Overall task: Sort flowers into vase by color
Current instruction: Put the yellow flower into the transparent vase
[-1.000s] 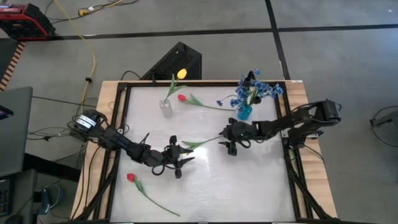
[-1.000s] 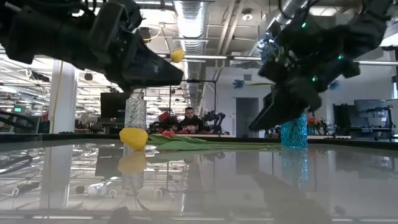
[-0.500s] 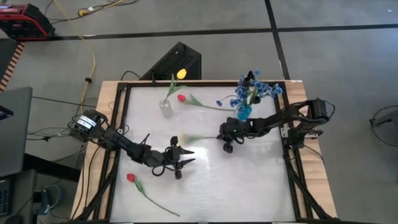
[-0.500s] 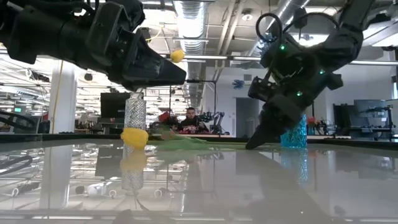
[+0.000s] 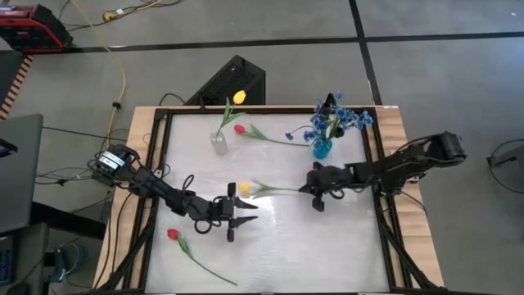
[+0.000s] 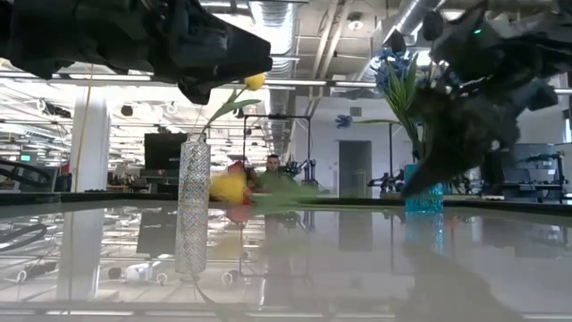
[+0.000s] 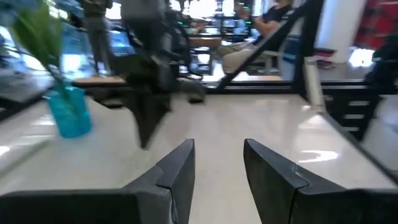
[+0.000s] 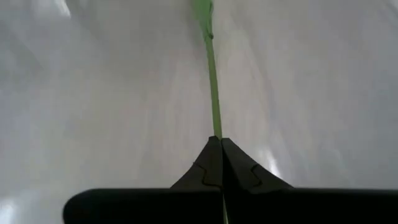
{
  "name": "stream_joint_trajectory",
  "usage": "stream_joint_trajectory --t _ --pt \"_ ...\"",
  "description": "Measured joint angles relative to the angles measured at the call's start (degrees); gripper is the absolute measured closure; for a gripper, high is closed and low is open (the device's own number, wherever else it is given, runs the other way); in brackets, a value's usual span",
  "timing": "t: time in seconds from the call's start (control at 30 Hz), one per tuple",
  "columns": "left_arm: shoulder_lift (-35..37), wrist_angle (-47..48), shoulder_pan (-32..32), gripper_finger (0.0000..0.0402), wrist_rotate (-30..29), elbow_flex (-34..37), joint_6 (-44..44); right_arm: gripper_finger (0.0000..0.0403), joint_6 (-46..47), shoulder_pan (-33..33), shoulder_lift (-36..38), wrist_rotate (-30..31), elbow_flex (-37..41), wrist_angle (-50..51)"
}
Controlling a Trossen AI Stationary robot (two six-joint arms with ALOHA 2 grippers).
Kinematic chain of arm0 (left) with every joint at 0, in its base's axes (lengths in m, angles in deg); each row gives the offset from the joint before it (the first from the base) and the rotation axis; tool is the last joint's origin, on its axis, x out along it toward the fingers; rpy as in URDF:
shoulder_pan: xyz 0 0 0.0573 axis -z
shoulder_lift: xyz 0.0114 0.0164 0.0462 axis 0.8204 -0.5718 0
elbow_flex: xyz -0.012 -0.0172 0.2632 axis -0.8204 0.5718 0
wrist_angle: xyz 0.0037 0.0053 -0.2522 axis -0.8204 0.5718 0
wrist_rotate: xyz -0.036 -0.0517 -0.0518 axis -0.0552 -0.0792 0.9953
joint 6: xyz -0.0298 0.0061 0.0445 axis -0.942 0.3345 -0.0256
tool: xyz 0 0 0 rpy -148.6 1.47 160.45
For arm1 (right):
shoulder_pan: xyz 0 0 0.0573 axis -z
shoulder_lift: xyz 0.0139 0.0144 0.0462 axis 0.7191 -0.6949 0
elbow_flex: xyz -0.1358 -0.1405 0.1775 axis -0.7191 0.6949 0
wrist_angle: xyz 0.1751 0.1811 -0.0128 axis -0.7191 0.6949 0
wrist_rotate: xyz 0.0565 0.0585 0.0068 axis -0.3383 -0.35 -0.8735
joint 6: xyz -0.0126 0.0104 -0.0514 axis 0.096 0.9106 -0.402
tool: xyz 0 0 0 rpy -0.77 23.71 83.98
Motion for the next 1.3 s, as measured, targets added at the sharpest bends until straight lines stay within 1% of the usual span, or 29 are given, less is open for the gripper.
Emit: stream_joint_trajectory --t 0.1,0.23,0.3,0.4,0.53,0.73,0.87,1.0,1.3 --pt "0.0 -0.1 0.0 0.0275 3.5 0.0 -1.6 0.0386 3.9 0.1 3.5 0.6 6.2 -13.2" --pt "0.0 -2.8 0.0 0.0275 3.8 0.0 -0.9 0.0386 6.8 0.1 4.7 2.2 12.0 -35.2" --pt "0.0 -4.1 -0.4 0.0275 2.5 -0.1 -1.2 0.0386 7.2 -0.6 4.6 3.6 13.0 -41.3" --pt "-0.1 -4.1 -1.5 0.0275 0.5 -0.9 -3.4 0.0386 6.7 -2.4 4.6 5.4 12.5 -46.7" --pt "-1.9 -4.7 -3.2 0.0275 -0.6 -4.3 -4.0 0.0386 4.2 -4.8 4.6 5.9 9.6 -47.8" --pt "-6.5 -4.7 -5.7 0.0275 -0.6 -12.2 1.3 0.0386 0.8 -8.3 4.6 7.0 5.2 -47.8" --pt "-8.9 -4.8 -7.1 0.0275 -0.8 -16.1 1.7 0.0386 -0.9 -10.0 4.6 7.6 4.1 -47.8" --pt "-10.1 -7.8 -8.2 0.0275 1.4 -17.5 2.4 0.0386 -1.0 -11.0 4.6 8.2 3.7 -47.9" --pt "-9.8 -12.6 -10.9 0.0275 2.9 -17.5 2.0 0.0386 -1.9 -12.3 4.6 8.3 3.7 -48.1"
